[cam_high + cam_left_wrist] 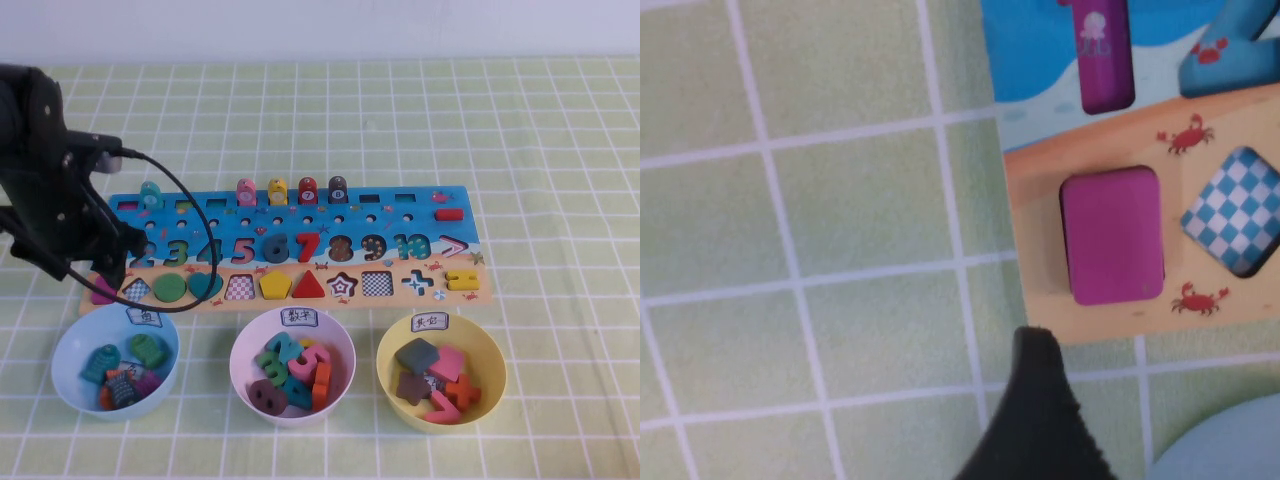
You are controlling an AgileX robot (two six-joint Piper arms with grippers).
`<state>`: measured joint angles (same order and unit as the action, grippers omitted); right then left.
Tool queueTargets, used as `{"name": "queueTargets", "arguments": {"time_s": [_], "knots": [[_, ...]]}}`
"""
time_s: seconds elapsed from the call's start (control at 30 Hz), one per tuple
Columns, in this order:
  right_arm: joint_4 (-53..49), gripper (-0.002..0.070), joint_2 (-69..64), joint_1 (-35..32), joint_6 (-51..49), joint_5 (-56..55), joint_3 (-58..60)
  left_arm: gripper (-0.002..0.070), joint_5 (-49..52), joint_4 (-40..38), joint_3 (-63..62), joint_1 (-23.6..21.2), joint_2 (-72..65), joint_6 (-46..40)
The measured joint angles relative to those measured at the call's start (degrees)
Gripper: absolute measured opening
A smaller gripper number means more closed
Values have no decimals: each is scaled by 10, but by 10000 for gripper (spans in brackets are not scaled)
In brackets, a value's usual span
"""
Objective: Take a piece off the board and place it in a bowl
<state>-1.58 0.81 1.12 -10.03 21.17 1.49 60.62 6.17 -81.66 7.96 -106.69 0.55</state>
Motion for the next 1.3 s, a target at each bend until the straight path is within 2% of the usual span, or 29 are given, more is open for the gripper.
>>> {"name": "queueTargets", "arguments": {"time_s": [0.3,0.53,0.9,1.3], "knots": [[0,-17,0,0,0,0,0,466,-64,-3,19,0,-5,0],[0,-17,0,0,0,0,0,465,-73,-3,19,0,-30,0],[0,-17,0,0,0,0,0,371,-74,-5,19,0,-40,0],[0,-17,0,0,0,0,0,358,-76,-28,19,-30,-40,0]]}}
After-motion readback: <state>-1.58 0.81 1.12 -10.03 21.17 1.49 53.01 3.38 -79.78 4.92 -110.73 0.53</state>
